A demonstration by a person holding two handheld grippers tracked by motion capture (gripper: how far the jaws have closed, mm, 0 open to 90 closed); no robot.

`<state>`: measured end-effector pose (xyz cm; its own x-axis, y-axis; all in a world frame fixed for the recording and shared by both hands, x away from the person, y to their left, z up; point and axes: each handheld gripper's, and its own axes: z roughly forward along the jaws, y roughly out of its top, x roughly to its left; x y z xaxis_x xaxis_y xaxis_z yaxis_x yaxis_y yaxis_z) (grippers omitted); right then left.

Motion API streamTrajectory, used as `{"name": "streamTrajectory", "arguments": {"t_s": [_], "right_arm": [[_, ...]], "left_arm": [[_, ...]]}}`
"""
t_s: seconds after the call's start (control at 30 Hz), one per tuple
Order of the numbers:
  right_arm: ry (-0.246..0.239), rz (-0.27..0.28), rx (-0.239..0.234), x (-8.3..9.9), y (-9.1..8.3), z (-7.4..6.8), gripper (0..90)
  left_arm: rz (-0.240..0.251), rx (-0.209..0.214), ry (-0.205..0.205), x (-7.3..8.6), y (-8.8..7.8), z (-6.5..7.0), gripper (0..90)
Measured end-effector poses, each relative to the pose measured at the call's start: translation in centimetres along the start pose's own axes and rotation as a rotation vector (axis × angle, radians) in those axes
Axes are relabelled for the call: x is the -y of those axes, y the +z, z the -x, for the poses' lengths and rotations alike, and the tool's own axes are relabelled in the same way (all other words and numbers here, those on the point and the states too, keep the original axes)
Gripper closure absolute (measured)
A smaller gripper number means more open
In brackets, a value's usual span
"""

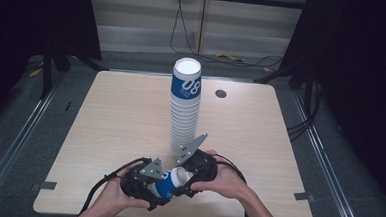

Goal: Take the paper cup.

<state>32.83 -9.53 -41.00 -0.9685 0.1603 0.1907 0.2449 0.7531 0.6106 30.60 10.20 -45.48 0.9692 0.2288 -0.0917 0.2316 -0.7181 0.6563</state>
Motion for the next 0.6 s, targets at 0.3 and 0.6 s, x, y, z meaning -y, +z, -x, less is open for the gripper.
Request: {"name": "streamTrajectory", "arguments": {"t_s": [0.3,0.6], "right_arm": [[-0.008,0.0,0.003,0.05,-0.01,-0.01,27.2],[-0.008,0.012,0.014,0.16,-0.32,-0.04,27.4]], "left_arm": [[0.003,-0.01,0.004,0.09,0.01,0.05,16.2],[0.044,-0.005,0.0,0.23,0.03,-0.09,15.0]]}}
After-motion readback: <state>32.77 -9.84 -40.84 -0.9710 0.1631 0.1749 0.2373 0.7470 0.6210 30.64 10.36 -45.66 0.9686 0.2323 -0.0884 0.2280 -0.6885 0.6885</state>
